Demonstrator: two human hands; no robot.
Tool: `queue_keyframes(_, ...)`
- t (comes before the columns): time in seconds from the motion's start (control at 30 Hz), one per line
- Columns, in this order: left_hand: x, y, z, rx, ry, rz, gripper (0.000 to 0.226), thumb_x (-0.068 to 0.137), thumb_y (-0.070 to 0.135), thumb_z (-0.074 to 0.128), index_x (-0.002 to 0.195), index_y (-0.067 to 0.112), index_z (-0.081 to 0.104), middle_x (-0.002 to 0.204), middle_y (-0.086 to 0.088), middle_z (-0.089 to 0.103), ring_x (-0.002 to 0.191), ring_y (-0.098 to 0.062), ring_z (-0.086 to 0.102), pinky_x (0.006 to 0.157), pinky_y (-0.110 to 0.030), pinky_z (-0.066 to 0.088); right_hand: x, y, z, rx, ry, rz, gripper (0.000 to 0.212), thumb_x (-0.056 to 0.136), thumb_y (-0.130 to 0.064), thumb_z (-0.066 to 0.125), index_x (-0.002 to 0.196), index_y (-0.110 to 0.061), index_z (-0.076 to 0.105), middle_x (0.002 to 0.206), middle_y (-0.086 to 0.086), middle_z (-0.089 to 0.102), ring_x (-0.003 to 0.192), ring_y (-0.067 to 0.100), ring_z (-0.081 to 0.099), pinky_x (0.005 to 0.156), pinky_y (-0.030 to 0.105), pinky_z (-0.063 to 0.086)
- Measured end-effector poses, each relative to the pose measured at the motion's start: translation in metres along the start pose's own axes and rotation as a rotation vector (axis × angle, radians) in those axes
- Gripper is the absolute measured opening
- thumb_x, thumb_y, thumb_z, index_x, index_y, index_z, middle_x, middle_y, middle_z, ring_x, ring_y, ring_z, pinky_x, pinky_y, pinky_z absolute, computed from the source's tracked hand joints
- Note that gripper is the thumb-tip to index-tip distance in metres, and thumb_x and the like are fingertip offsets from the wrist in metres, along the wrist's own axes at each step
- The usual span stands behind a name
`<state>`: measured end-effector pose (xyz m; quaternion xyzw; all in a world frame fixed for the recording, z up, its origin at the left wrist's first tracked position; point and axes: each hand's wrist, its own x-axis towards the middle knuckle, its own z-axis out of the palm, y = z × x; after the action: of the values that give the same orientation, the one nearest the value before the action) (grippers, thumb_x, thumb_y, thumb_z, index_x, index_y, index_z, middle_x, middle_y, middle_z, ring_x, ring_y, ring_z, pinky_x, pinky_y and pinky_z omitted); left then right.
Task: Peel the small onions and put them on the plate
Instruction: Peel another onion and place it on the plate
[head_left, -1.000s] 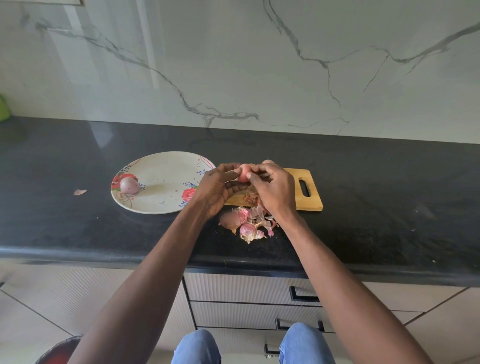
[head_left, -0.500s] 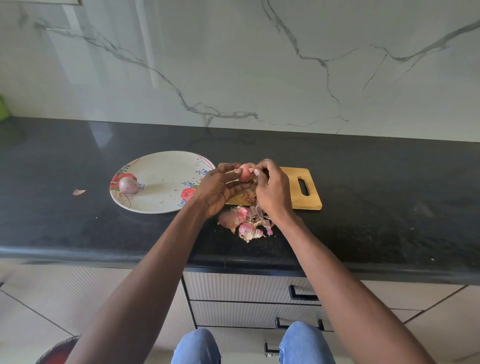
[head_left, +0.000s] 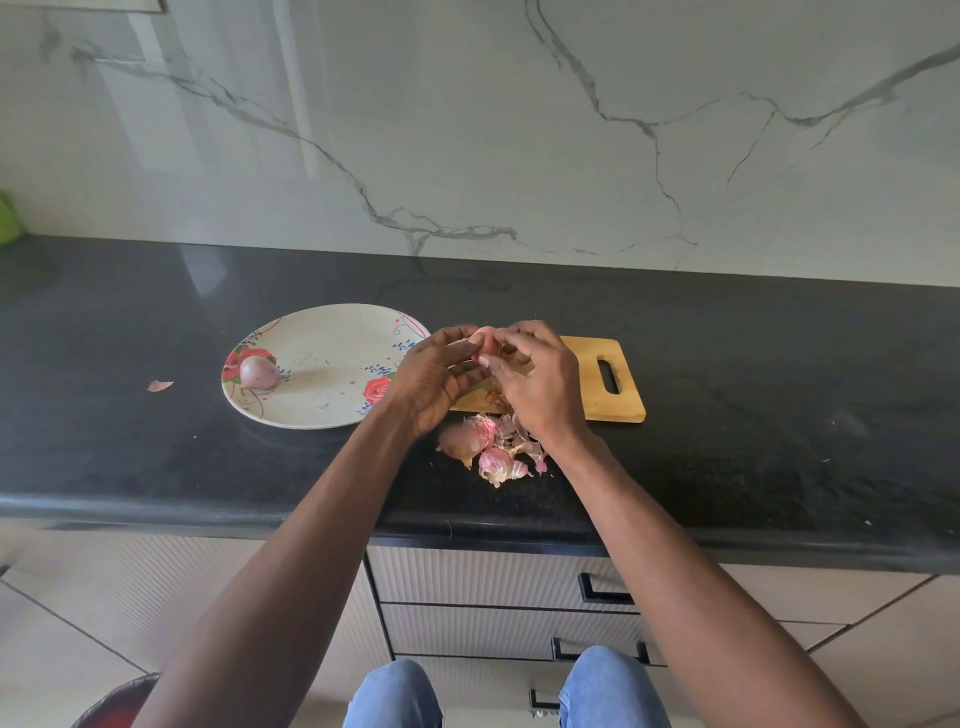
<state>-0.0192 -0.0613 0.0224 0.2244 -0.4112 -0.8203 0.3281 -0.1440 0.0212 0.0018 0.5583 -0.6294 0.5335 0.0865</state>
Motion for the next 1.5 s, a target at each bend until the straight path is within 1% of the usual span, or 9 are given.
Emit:
queue_keyframes(0.13, 0.0, -0.001, 0.001, -0.027, -0.006, 0.002, 0.027, 0.093, -0.002, 0.062, 0.12, -0.003, 0.059, 0.1, -0.015, 0.073, 0.091, -0.024, 0.073, 0.078, -0.033, 0.062, 0.0, 0.002, 0.0, -0.014, 0.062, -0.031, 0.019, 0.086, -0.002, 0.076, 0.104, -0.001, 0.076, 0.097, 0.006, 0.069, 0.089, 0.014, 0.063, 0.076, 0.024, 0.058)
queue_keyframes(0.33, -0.001, -0.002, 0.003, -0.023, -0.006, -0.003, 0.025, 0.093, -0.005, 0.061, 0.117, -0.003, 0.058, 0.094, -0.016, 0.075, 0.091, -0.026, 0.074, 0.076, -0.033, 0.062, 0.0, 0.001, 0.001, -0.1, 0.059, -0.061, 0.007, 0.09, 0.003, 0.067, 0.095, 0.0, 0.071, 0.096, 0.008, 0.066, 0.088, 0.014, 0.06, 0.076, 0.013, 0.048)
queue_keyframes(0.63, 0.0, -0.001, -0.001, -0.052, -0.013, -0.024, 0.015, 0.096, -0.003, 0.054, 0.109, -0.001, 0.062, 0.117, -0.023, 0.064, 0.1, -0.03, 0.07, 0.087, -0.039, 0.061, 0.002, -0.001, -0.002, -0.085, 0.118, 0.11, 0.01, 0.09, 0.006, 0.065, 0.097, -0.001, 0.065, 0.097, 0.008, 0.065, 0.086, 0.011, 0.056, 0.075, 0.001, 0.041)
queue_keyframes(0.8, 0.0, 0.0, 0.0, -0.042, -0.001, -0.006, 0.024, 0.097, -0.003, 0.055, 0.12, 0.0, 0.061, 0.116, -0.022, 0.067, 0.095, -0.027, 0.072, 0.086, -0.035, 0.061, 0.001, -0.002, -0.006, -0.086, 0.113, 0.13, 0.015, 0.088, 0.003, 0.065, 0.097, -0.004, 0.076, 0.095, 0.004, 0.074, 0.083, 0.007, 0.064, 0.074, 0.016, 0.055)
queue_keyframes(0.93, -0.001, 0.0, 0.0, -0.031, -0.014, 0.048, 0.029, 0.084, -0.006, 0.064, 0.113, -0.002, 0.065, 0.1, -0.017, 0.075, 0.088, -0.023, 0.074, 0.085, -0.031, 0.059, 0.003, -0.006, -0.009, 0.096, 0.132, 0.231, 0.018, 0.092, -0.011, 0.07, 0.109, -0.006, 0.076, 0.103, -0.002, 0.074, 0.088, 0.0, 0.064, 0.079, 0.004, 0.048)
queue_keyframes(1.1, 0.001, -0.003, -0.002, 0.027, -0.021, 0.061, 0.032, 0.082, -0.01, 0.062, 0.111, 0.0, 0.069, 0.109, -0.016, 0.073, 0.093, -0.027, 0.073, 0.086, -0.036, 0.062, 0.008, -0.005, -0.01, 0.252, -0.011, 0.36, 0.024, 0.089, -0.01, 0.073, 0.113, -0.008, 0.075, 0.106, -0.005, 0.073, 0.093, -0.008, 0.065, 0.092, 0.024, 0.056)
queue_keyframes(1.23, 0.003, -0.004, -0.003, 0.009, -0.027, 0.028, 0.032, 0.092, -0.012, 0.056, 0.12, 0.0, 0.067, 0.115, -0.019, 0.072, 0.101, -0.031, 0.072, 0.088, -0.041, 0.06, 0.009, -0.001, -0.012, 0.334, 0.015, 0.454, 0.018, 0.086, -0.006, 0.076, 0.103, -0.011, 0.079, 0.095, -0.006, 0.076, 0.095, 0.007, 0.07, 0.093, 0.031, 0.056)
queue_keyframes(1.37, 0.004, -0.006, -0.002, 0.064, 0.016, 0.081, 0.031, 0.091, -0.009, 0.061, 0.121, -0.005, 0.064, 0.111, -0.02, 0.073, 0.092, -0.029, 0.073, 0.084, -0.037, 0.062, 0.008, 0.0, -0.01, 0.18, 0.051, 0.265, 0.013, 0.086, -0.006, 0.075, 0.098, -0.007, 0.079, 0.094, -0.003, 0.073, 0.089, 0.0, 0.066, 0.088, 0.021, 0.054)
queue_keyframes(1.5, 0.002, -0.005, -0.003, 0.123, 0.025, 0.121, 0.033, 0.085, -0.004, 0.067, 0.117, -0.005, 0.066, 0.11, -0.02, 0.072, 0.087, -0.026, 0.071, 0.082, -0.034, 0.062, 0.006, 0.003, -0.008, 0.018, 0.047, 0.053, 0.019, 0.084, -0.004, 0.077, 0.102, 0.003, 0.076, 0.096, 0.008, 0.071, 0.082, 0.009, 0.063, 0.073, 0.006, 0.05)
